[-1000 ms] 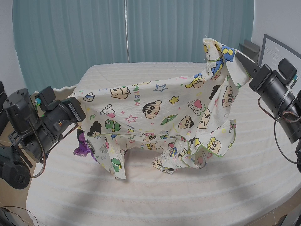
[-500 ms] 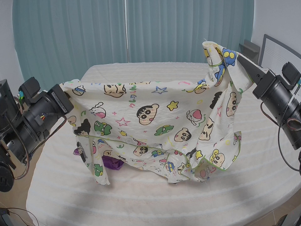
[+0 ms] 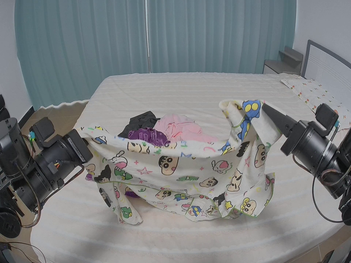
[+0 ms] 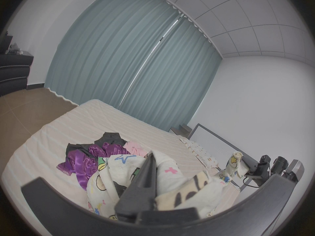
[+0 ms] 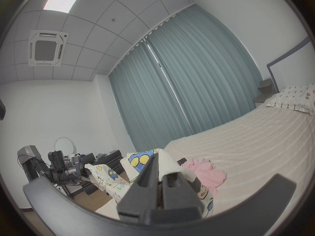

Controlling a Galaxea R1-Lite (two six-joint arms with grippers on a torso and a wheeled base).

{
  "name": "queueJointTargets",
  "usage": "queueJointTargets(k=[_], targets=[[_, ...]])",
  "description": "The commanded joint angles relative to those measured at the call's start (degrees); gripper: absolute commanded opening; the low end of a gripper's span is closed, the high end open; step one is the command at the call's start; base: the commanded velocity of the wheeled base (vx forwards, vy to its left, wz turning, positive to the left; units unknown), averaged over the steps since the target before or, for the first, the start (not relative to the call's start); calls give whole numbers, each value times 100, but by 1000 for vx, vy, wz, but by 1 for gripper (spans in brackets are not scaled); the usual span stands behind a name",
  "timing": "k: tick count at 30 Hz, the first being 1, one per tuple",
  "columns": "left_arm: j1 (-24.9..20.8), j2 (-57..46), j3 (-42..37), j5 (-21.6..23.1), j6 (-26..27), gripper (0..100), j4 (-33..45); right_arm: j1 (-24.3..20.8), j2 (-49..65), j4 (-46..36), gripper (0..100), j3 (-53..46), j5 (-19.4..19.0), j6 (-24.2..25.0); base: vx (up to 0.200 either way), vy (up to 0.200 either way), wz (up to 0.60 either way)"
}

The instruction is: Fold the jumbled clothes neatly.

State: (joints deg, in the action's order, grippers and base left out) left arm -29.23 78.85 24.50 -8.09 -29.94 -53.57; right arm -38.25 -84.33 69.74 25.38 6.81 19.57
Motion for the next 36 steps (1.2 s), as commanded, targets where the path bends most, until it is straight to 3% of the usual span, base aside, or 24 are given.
queueJointTargets(k=[1, 11, 19, 31, 36], targets=[[-56, 377, -42, -26, -47, 0, -14, -42, -364, 39, 0, -16, 13, 109, 0, 0, 0], [-83, 904, 169, -52, -152, 0, -40, -24, -848, 637, 0, 169, 189, 135, 0, 0, 0], [-584, 834, 90, -324, -355, 0, -31, -42, -742, 646, 0, -77, 197, 126, 0, 0, 0], [-645, 834, 19, -359, -363, 0, -31, -33, -654, 646, 0, -86, 224, 135, 0, 0, 0], [-645, 825, -68, -368, -372, 0, -31, -33, -628, 646, 0, -95, 224, 135, -200, 0, 0]])
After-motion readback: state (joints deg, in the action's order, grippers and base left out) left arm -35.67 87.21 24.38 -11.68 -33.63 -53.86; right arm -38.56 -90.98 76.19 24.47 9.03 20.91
